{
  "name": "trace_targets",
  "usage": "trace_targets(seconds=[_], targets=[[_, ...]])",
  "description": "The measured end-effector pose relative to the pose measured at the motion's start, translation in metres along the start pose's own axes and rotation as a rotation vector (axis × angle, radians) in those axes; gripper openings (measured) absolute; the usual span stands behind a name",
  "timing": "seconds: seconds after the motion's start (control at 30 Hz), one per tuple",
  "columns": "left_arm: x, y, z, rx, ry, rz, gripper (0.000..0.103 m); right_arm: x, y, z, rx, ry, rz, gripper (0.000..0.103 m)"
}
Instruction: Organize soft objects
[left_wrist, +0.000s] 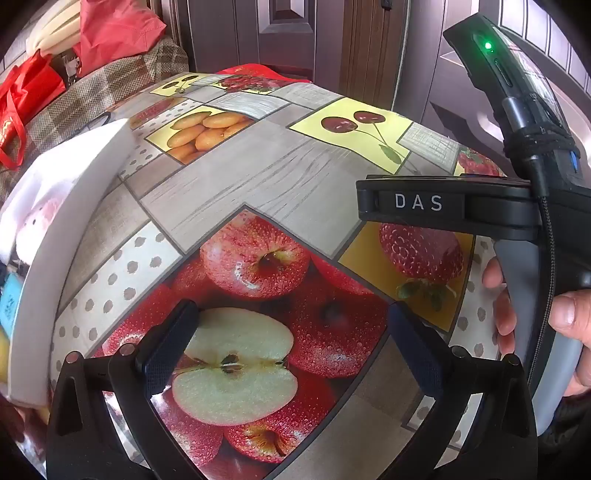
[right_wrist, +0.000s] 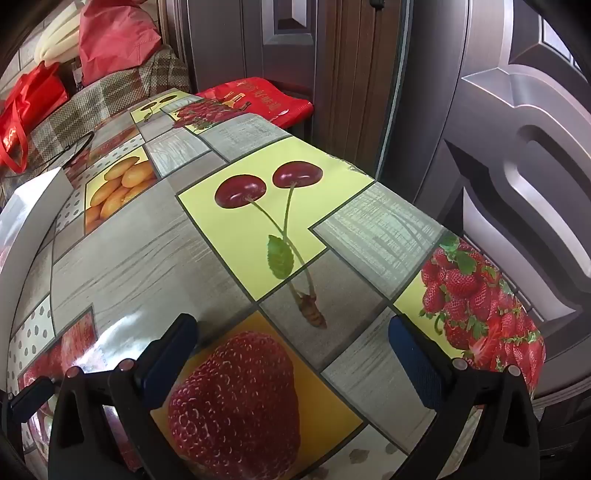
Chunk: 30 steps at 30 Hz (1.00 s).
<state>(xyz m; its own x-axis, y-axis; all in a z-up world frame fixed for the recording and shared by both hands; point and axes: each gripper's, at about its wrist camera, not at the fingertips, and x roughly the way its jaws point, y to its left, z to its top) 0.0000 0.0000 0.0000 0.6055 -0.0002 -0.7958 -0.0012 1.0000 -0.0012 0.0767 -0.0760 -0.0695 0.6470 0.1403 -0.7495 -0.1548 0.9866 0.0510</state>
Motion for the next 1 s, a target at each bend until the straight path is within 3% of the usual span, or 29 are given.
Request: trace_targets(seconds=[1.0], targets=[[0.000, 0.000, 0.000, 0.001, -0.001, 0.002, 0.102, 0.004, 0.008, 0.004, -0.027, -0.007, 0.020, 0.103]])
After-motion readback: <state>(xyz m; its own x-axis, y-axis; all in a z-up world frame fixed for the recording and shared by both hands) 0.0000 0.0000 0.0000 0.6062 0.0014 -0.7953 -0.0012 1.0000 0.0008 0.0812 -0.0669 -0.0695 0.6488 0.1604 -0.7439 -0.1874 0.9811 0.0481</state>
